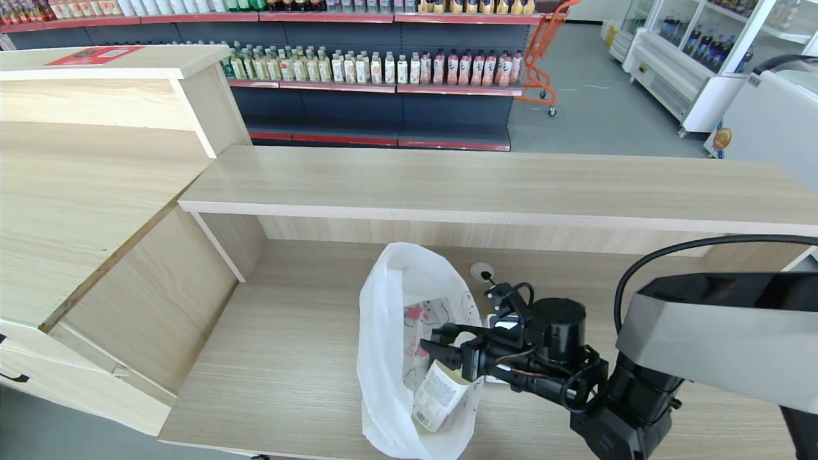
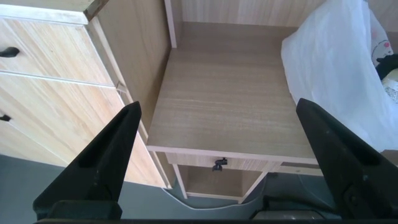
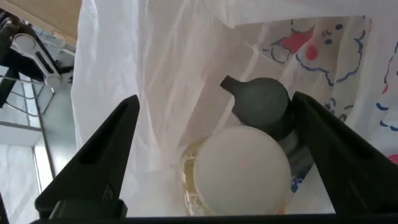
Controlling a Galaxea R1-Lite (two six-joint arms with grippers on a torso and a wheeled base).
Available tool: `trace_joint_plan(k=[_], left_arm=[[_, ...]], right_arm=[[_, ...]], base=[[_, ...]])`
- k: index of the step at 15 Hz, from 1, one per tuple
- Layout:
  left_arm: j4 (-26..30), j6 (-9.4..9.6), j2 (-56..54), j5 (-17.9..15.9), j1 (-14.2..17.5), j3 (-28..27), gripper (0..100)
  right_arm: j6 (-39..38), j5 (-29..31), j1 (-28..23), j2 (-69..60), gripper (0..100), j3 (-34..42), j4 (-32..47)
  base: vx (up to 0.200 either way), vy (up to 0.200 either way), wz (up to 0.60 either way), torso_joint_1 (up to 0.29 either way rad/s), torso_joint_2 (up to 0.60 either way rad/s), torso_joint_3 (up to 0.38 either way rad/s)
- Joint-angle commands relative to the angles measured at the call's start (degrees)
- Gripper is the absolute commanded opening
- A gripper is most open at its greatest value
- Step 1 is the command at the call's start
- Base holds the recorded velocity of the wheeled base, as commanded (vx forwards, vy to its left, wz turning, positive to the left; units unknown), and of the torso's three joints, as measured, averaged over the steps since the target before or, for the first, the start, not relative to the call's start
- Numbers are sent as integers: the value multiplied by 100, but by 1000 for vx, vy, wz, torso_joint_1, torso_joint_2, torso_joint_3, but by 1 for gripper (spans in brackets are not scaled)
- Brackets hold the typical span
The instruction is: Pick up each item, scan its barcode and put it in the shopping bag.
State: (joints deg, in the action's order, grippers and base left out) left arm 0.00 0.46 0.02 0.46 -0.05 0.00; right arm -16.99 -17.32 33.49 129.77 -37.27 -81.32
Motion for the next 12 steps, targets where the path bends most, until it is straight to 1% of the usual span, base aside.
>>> trace_joint_plan(k=[1,7,9,12], left_arm=[[0,-2,-2,6,5,0,100],[0,-2,-2,6,5,0,100],[0,-2,-2,-2,5,0,100],[0,-2,-2,6,5,0,100]], right_arm=[[-225,-26,-26,-619,100,325,-85],[-234,-34,-141,-822,100,308,-165],[-225,-43,-255,-910,100,317,-156],[-225,-52,-466,-1375,100,387,-94]], base=[[0,0,0,0,0,0],[0,0,0,0,0,0],[0,0,0,0,0,0],[0,0,0,0,0,0]])
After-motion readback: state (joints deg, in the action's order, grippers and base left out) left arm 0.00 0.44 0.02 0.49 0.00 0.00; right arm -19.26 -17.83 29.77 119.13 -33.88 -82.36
